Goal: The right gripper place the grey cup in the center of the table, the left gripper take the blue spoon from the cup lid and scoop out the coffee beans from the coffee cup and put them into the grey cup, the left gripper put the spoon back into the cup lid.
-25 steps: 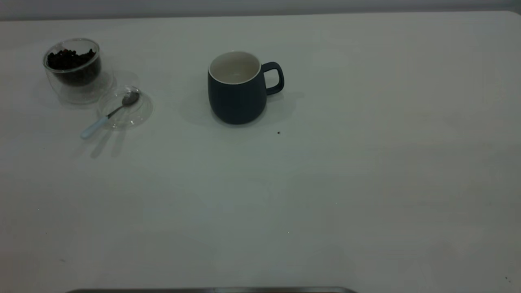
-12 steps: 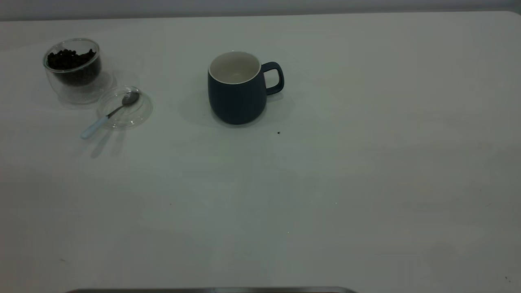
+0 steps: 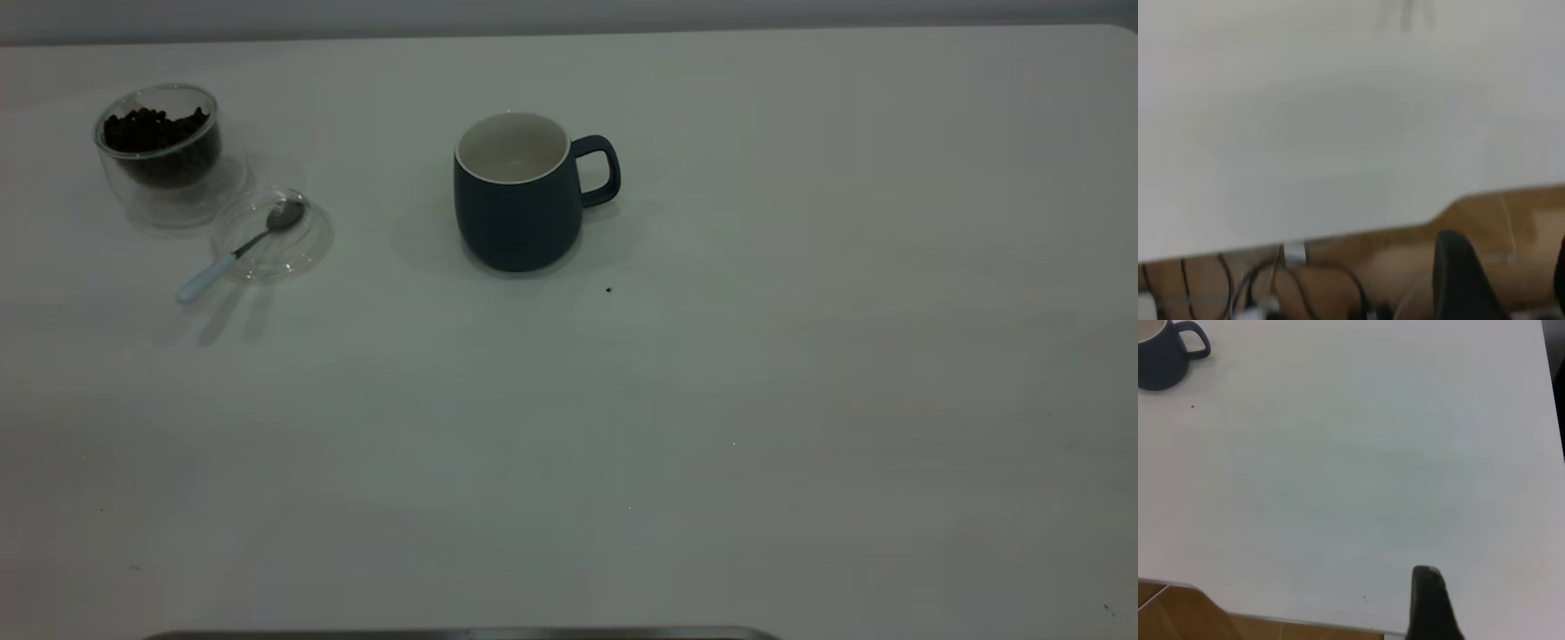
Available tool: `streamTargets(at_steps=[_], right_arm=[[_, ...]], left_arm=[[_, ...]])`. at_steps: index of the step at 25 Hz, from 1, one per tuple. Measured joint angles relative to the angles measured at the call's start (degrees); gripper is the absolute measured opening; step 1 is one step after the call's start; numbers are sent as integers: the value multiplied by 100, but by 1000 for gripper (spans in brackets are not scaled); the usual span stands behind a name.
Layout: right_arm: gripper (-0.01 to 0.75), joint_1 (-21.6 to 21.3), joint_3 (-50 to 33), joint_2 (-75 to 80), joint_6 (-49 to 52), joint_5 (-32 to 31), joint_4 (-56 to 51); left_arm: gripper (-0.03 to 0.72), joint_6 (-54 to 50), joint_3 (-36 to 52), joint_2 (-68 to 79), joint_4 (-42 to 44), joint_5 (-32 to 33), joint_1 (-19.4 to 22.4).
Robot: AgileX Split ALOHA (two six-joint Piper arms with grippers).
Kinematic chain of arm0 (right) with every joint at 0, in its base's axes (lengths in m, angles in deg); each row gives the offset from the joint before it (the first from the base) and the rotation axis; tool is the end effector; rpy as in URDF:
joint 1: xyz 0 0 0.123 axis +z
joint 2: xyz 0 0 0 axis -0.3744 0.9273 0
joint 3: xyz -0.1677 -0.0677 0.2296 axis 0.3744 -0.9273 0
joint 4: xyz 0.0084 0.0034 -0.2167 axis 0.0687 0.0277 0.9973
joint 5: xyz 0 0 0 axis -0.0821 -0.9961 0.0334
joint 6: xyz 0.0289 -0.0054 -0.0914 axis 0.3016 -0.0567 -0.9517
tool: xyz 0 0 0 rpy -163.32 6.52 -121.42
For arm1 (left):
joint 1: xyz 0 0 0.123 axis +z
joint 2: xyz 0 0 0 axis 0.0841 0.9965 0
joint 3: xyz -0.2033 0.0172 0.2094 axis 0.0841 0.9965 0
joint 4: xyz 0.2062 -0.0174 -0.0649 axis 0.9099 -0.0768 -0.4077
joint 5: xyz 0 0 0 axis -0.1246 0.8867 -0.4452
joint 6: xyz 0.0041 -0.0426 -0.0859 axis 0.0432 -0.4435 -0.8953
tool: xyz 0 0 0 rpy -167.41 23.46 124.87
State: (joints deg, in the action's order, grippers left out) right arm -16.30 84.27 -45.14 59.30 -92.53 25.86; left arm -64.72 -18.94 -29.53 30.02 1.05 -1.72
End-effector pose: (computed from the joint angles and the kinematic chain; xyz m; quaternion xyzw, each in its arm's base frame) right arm -0.0507 -0.0036 0.2451 -0.0664 0.8877 0.0195 0.4552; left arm -0.0219 0.0038 0.2540 0.0581 0.9068 -0.0136 0.4174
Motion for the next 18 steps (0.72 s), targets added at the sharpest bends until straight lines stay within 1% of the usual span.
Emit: streamTargets(at_steps=[4,9,11,16,18], right_arm=[[453,0,0,0,0,0,0],[453,0,0,0,0,0,0],[453,0,0,0,0,0,0],[453,0,0,0,0,0,0],[453,0,0,0,0,0,0]], left_arm=[[408,-5,-6,-908,0,71,19],[408,-5,-17,-961,-12,109,108],[408,-5,-27,-961,-13,116,286],[408,-5,-27,-966,-20,132,1077],[408,-5,-27,-966,-20,132,1218]])
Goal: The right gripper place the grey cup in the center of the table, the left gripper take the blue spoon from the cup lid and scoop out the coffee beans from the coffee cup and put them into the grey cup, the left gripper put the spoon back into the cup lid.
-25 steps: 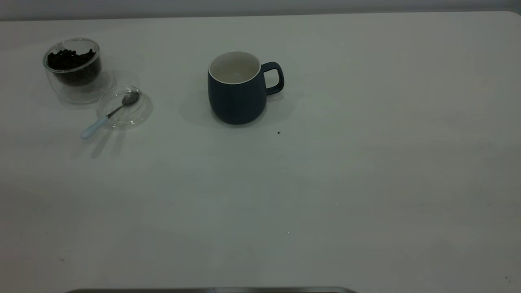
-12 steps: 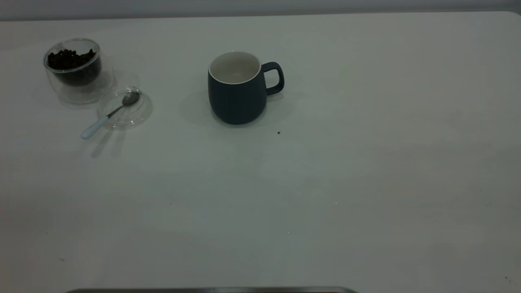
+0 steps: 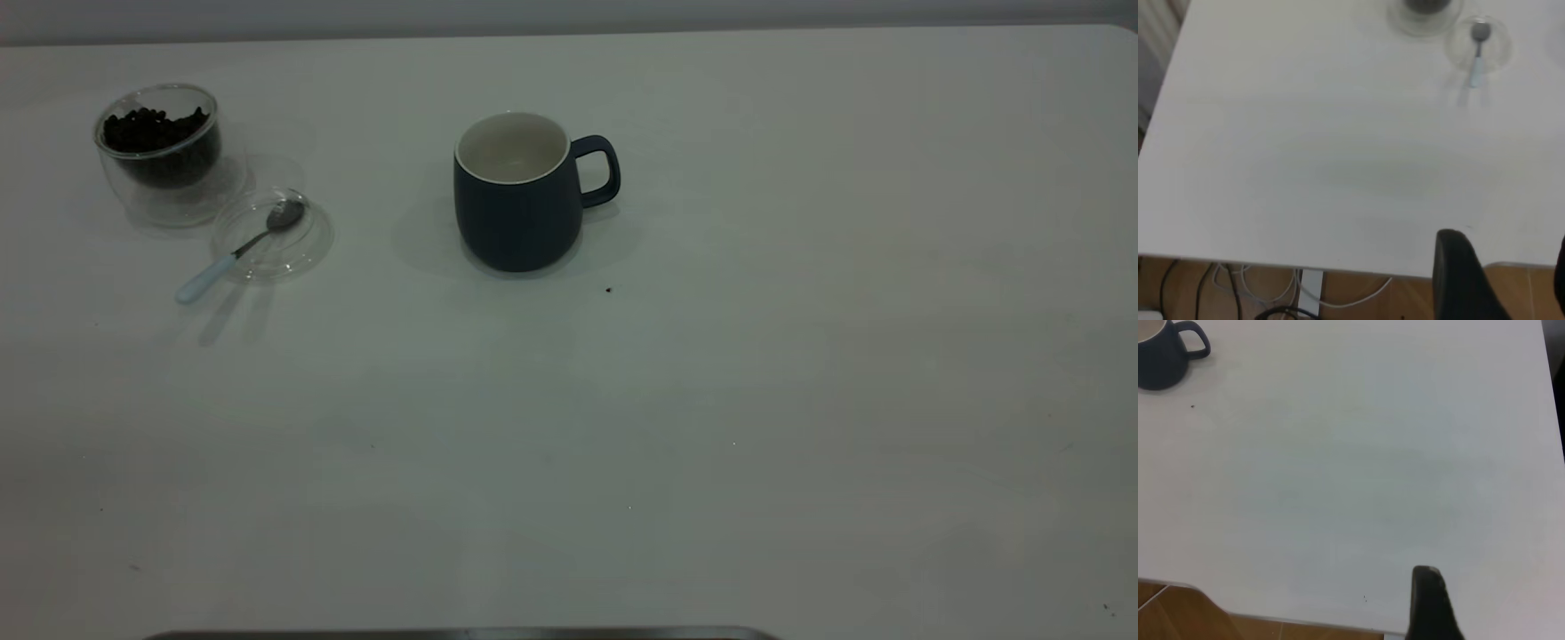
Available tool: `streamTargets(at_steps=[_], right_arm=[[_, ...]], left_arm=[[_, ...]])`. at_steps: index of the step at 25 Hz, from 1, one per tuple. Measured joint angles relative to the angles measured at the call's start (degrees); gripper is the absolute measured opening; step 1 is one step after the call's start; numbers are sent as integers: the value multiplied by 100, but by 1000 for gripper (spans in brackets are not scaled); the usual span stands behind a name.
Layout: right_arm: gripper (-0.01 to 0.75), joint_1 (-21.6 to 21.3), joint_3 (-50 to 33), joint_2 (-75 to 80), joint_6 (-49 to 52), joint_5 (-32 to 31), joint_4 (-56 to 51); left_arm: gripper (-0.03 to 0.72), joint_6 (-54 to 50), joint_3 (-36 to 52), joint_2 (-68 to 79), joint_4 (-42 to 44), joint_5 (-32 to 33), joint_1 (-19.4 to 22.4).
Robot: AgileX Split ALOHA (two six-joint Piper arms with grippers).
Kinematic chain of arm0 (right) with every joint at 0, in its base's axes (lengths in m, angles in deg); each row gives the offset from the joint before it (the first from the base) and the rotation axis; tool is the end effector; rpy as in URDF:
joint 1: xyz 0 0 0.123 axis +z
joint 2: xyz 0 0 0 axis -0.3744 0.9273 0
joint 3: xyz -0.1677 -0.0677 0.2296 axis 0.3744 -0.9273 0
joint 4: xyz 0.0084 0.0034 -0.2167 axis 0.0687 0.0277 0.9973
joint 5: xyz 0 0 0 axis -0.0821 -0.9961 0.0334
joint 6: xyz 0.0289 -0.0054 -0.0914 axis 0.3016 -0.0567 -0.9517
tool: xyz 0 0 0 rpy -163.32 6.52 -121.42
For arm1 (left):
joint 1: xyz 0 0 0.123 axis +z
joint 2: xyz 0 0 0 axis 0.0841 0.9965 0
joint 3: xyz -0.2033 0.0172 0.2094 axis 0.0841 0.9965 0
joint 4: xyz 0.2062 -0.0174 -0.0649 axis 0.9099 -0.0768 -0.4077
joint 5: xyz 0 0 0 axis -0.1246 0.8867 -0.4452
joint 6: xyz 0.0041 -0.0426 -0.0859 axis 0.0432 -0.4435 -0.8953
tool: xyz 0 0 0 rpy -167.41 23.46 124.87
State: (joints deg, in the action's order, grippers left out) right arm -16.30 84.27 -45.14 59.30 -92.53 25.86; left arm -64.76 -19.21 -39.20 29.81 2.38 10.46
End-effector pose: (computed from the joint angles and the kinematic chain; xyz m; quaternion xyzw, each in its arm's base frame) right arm -0.0507 -0.0036 0.2451 -0.0664 0.8877 0.0195 0.4552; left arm -0.0453 -0.0035 0.2477 -0.0379 0.8739 0.0325 0.4835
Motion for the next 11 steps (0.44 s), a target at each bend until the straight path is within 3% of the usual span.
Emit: streamTargets(at_steps=[11], right_arm=[[453,0,0,0,0,0,0]], left_arm=[[408,0,0,0,3,0,28]])
